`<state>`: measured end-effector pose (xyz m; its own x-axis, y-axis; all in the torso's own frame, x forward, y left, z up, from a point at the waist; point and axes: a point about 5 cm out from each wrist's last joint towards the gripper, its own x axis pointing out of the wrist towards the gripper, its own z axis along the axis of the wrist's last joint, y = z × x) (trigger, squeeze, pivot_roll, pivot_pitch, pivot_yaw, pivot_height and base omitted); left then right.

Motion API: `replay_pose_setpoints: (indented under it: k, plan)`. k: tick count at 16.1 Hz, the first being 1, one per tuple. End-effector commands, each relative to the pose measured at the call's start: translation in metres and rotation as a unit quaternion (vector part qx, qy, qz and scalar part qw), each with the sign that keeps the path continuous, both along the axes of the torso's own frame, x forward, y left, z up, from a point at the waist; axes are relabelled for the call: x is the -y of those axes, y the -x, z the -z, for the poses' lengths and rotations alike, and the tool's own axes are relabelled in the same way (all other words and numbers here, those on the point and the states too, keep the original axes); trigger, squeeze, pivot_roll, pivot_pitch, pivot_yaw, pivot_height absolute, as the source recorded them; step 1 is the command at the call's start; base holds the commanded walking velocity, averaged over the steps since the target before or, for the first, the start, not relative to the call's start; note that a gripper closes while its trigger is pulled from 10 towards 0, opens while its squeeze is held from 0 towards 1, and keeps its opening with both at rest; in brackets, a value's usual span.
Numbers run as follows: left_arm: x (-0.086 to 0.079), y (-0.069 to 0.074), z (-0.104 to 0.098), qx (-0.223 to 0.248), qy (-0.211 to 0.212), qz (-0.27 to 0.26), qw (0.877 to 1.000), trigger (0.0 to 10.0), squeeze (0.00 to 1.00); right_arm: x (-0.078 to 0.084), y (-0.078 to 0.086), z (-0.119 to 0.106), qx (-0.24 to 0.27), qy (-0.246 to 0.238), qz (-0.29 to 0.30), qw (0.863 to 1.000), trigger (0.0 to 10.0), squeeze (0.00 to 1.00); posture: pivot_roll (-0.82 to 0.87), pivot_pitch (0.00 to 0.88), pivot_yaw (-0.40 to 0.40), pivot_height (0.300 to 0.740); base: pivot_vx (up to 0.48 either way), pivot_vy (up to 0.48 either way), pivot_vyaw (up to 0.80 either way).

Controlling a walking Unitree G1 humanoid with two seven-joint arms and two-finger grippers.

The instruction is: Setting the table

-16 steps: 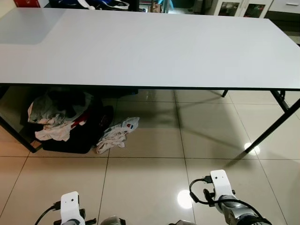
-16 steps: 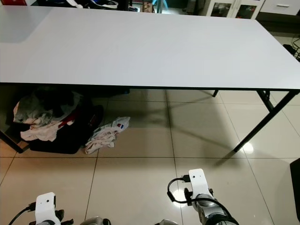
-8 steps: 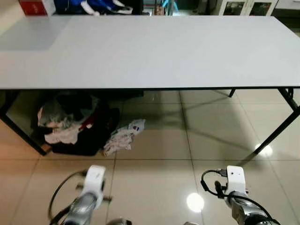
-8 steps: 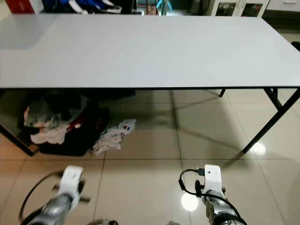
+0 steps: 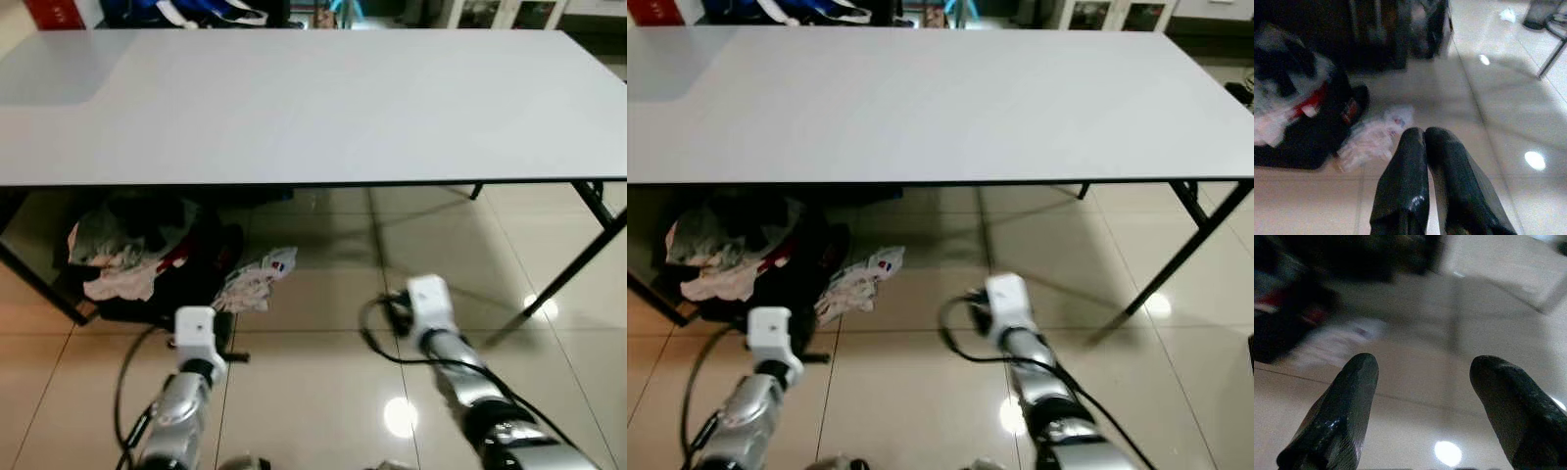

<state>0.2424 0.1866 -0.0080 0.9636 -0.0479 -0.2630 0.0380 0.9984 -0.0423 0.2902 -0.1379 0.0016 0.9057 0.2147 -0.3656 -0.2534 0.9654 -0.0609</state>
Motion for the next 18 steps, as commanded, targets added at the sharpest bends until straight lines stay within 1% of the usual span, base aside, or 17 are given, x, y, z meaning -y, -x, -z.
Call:
replay_pose_setpoints:
  k: [1, 2, 3, 5, 7, 8, 10, 12, 15, 16, 17, 18]
  plan:
    - [0.000, 0.001, -0.004, 0.012, -0.025, -0.001, 1.000, 10.0, 0.00, -0.001, 0.000, -0.001, 0.004, -0.017, -0.009, 1.000, 10.0, 0.00, -0.08, 0.068, -0.003, 0.740, 0.000, 0.000, 0.00]
    - [0.000, 0.004, -0.009, 0.020, -0.038, -0.002, 0.999, 10.0, 0.00, -0.011, -0.002, -0.007, 0.025, -0.029, -0.028, 0.999, 10.0, 0.00, -0.08, 0.065, -0.003, 0.740, 0.000, 0.000, 0.00]
    - [0.003, 0.007, -0.015, 0.032, -0.026, 0.000, 0.999, 10.0, 0.00, -0.021, -0.003, -0.012, 0.043, -0.037, -0.045, 0.997, 10.0, 0.00, -0.08, 0.060, -0.008, 0.740, 0.000, 0.469, 0.00]
    - [0.004, 0.008, -0.023, 0.043, -0.024, 0.002, 0.999, 10.0, 0.00, -0.027, -0.004, -0.016, 0.059, -0.044, -0.059, 0.996, 10.0, 0.00, -0.08, 0.058, -0.011, 0.740, 0.000, 0.469, 0.00]
    - [0.006, 0.002, -0.027, 0.044, -0.034, -0.001, 0.998, 10.0, 0.00, -0.027, -0.005, -0.018, 0.063, -0.048, -0.062, 0.995, 10.0, 0.00, -0.08, 0.052, -0.018, 0.740, 0.000, 0.469, 0.00]
    - [0.010, -0.002, -0.030, 0.043, -0.031, 0.000, 0.999, 10.0, 0.00, -0.026, -0.005, -0.018, 0.061, -0.046, -0.061, 0.995, 10.0, 0.00, -0.08, 0.050, -0.018, 0.740, 0.000, 0.469, 0.00]
    - [0.019, -0.011, -0.037, 0.047, -0.029, 0.012, 0.998, 10.0, 0.00, -0.024, -0.005, -0.018, 0.060, -0.043, -0.059, 0.996, 10.0, 0.00, -0.08, 0.050, -0.017, 0.740, 0.000, 0.469, 0.00]
    - [0.029, -0.015, -0.041, 0.047, -0.025, 0.033, 0.998, 10.0, 0.00, -0.022, -0.005, -0.016, 0.055, -0.042, -0.055, 0.996, 10.0, 0.00, -0.09, 0.058, -0.018, 0.740, 0.000, 0.469, 0.00]
    - [0.035, -0.015, -0.038, 0.037, -0.028, 0.047, 0.998, 10.0, 0.00, -0.020, -0.003, -0.014, 0.047, -0.044, -0.049, 0.997, 10.0, 0.00, -0.09, 0.063, -0.015, 0.740, 0.000, 0.470, 0.00]
    - [0.036, -0.009, -0.031, 0.022, -0.029, 0.051, 0.998, 10.0, 0.00, -0.019, -0.002, -0.012, 0.042, -0.047, -0.040, 0.997, 10.0, 0.00, -0.09, 0.067, -0.009, 0.740, 0.000, 0.472, 0.00]
    - [0.036, -0.009, -0.031, 0.022, -0.029, 0.051, 0.998, 10.0, 0.00, -0.019, -0.002, -0.012, 0.042, -0.047, -0.040, 0.997, 10.0, 0.00, -0.09, 0.067, -0.009, 0.740, 0.000, 0.472, 0.00]
    - [0.036, -0.006, -0.028, 0.014, -0.030, 0.051, 0.998, 10.0, 0.00, -0.018, -0.002, -0.011, 0.041, -0.056, -0.031, 0.997, 10.0, 0.00, -0.08, 0.070, -0.005, 0.740, 0.000, 0.469, 0.00]
